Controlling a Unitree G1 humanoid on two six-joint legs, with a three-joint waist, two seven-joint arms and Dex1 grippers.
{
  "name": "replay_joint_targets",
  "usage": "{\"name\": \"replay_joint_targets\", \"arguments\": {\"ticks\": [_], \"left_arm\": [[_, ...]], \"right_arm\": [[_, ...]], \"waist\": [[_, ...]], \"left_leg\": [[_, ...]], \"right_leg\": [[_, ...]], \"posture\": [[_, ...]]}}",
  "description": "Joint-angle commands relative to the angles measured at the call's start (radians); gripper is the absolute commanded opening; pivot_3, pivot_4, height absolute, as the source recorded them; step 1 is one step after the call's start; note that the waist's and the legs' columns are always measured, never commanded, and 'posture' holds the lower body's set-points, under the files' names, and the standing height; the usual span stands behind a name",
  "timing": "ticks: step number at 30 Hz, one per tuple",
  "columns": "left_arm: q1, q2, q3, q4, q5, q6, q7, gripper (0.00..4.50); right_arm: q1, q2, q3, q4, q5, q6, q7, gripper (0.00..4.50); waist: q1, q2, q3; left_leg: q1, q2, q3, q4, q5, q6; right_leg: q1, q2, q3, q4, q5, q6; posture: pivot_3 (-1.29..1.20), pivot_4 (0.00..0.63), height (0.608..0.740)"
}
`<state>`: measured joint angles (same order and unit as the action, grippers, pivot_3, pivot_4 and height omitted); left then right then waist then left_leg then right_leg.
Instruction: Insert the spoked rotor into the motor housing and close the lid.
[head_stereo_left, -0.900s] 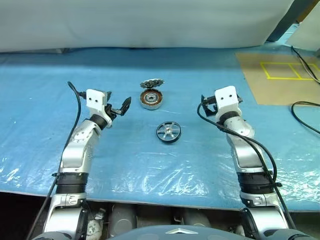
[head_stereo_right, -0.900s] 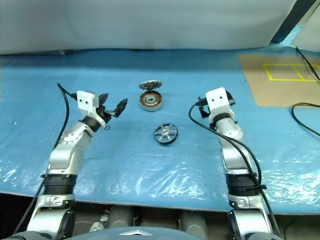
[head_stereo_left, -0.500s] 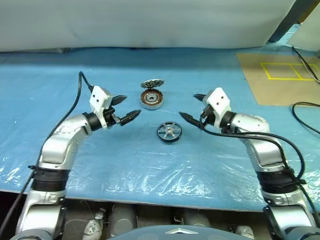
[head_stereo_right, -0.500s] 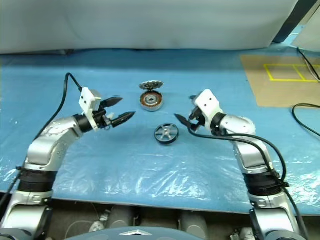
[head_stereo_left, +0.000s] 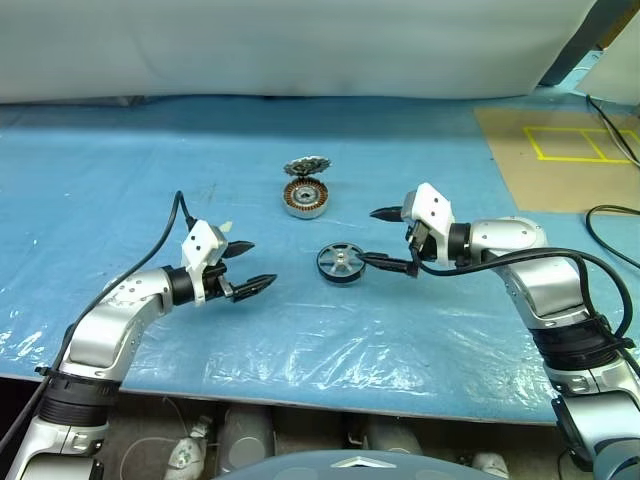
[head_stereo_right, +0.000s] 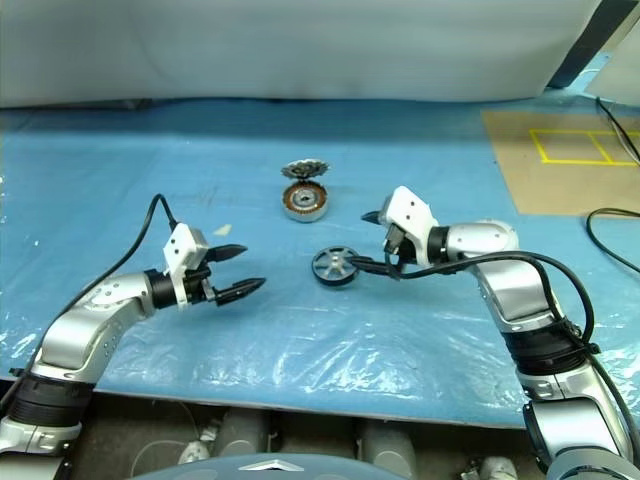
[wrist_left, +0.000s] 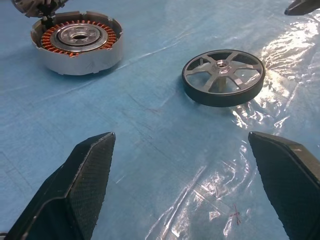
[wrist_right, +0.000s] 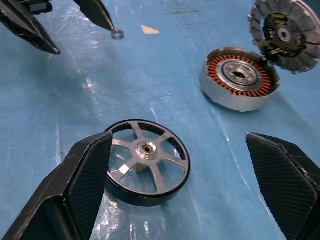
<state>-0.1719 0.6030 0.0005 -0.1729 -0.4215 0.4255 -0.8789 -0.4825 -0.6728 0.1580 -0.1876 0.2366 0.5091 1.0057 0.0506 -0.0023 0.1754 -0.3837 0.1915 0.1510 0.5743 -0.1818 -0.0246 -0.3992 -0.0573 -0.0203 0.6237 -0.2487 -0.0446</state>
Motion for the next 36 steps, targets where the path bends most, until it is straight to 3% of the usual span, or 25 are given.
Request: {"name": "replay_joint_targets", "arguments": {"ticks": [1,9,18,30,36], "left_arm": [[0.004,0.014,0.043,-0.035,0.004,-0.031,0.012,4.5],[-0.05,-0.015,0.069,-0.03,-0.019,0.012,0.07,4.5],[-0.085,0.037,0.099,0.018,-0.008,0.01,0.047,4.5],[-0.139,0.056,0.116,0.119,0.031,-0.014,0.056,4.5],[-0.189,0.091,0.187,0.246,0.051,-0.063,0.085,4.5]], "right_arm": [[-0.036,0.006,0.002,0.001,0.005,-0.03,0.013,4.47],[-0.042,0.041,0.027,0.026,-0.018,-0.058,-0.005,4.47],[-0.046,0.044,0.029,0.03,-0.019,-0.07,0.005,4.47],[-0.29,0.084,0.12,0.275,-0.087,-0.232,0.158,4.47],[-0.214,0.122,0.116,0.255,-0.106,-0.238,0.1,4.47]], "waist": [[0.0,0.0,0.0],[0.001,0.0,0.0],[0.001,0.0,0.0],[-0.003,0.0,0.0],[0.0,0.0,0.0]], "left_leg": [[0.0,0.0,0.0,0.0,0.0,0.0],[0.0,0.0,0.0,0.0,0.0,0.001],[0.0,0.0,0.0,0.0,0.0,0.001],[-0.002,0.0,0.001,0.001,0.001,0.001],[-0.003,0.0,0.001,0.001,0.001,0.001]], "right_leg": [[0.0,0.0,0.0,0.0,0.0,0.0],[0.0,0.0,0.0,0.0,0.0,0.0],[0.0,0.0,0.0,0.0,0.0,0.0],[-0.001,0.0,-0.001,0.001,0.001,-0.001],[-0.002,0.0,-0.002,0.001,0.001,-0.001]], "posture": [[0.0,0.15,0.74],[0.0,0.15,0.74],[0.0,0.15,0.74],[0.0,0.15,0.74],[0.0,0.15,0.74]]}}
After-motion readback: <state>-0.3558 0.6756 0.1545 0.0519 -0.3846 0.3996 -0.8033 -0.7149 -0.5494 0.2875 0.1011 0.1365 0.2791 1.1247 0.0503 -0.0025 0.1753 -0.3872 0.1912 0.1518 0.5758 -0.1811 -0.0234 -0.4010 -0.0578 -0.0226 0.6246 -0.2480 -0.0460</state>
